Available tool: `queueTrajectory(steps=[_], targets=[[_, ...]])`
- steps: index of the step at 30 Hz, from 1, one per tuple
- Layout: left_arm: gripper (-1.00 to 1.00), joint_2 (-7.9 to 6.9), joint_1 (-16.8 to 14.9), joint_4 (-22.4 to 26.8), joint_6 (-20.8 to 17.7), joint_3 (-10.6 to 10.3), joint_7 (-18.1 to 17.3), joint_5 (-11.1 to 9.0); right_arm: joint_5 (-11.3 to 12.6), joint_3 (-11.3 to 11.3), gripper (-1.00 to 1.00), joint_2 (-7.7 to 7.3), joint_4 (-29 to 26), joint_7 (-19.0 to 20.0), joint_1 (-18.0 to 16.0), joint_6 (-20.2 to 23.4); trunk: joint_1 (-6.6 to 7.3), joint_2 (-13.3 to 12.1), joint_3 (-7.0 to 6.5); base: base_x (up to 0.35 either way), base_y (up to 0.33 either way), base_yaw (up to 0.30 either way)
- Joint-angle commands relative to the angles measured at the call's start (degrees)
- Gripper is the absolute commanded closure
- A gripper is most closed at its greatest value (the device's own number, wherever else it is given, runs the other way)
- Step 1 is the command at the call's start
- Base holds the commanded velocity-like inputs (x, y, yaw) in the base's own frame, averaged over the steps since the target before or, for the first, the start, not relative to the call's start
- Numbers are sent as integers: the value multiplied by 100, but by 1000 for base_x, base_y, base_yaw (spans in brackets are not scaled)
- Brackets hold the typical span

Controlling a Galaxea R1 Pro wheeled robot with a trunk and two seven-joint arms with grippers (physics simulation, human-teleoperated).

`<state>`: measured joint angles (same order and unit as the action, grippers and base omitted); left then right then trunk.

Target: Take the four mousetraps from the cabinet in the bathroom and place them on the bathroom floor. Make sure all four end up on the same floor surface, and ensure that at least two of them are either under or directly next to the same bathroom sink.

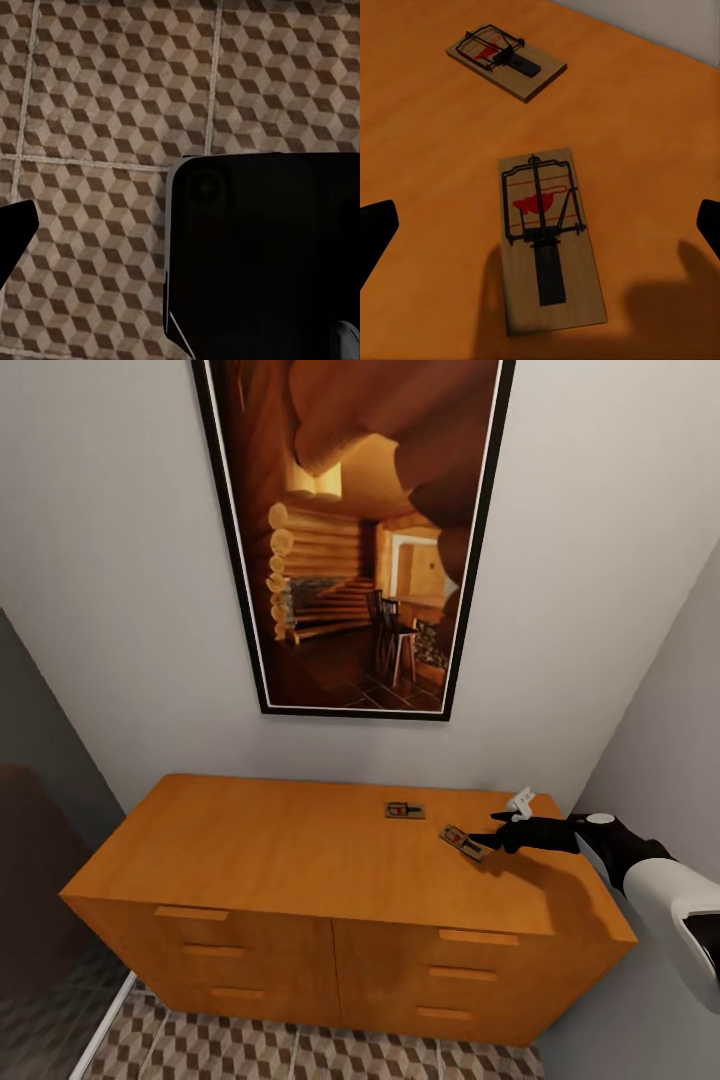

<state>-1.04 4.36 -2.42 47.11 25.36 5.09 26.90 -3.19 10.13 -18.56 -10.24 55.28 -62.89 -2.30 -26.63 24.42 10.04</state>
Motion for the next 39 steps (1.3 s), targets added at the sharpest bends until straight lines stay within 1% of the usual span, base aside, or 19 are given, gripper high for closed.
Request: queueTrajectory(steps=[1, 9, 25, 39], targets=[[-100, -2, -5, -13, 26, 12, 53, 61, -34, 6, -100, -1, -4, 9, -4, -24, -3, 10, 10, 0, 0, 0], [-100, -2, -5, -13, 28, 12, 53, 61, -39, 9, -100, 4, -4, 33, -4, -25, -3, 10, 27, 0, 0, 0], [-100, 4, -5, -13, 27, 12, 53, 61, -42, 14, -100, 7, -4, 79, -4, -24, -3, 10, 160, 0, 0, 0], [-100, 6, -5, -13, 27, 12, 53, 61, -42, 6, -100, 1, -4, 79, -4, -25, -3, 10, 178, 0, 0, 0]])
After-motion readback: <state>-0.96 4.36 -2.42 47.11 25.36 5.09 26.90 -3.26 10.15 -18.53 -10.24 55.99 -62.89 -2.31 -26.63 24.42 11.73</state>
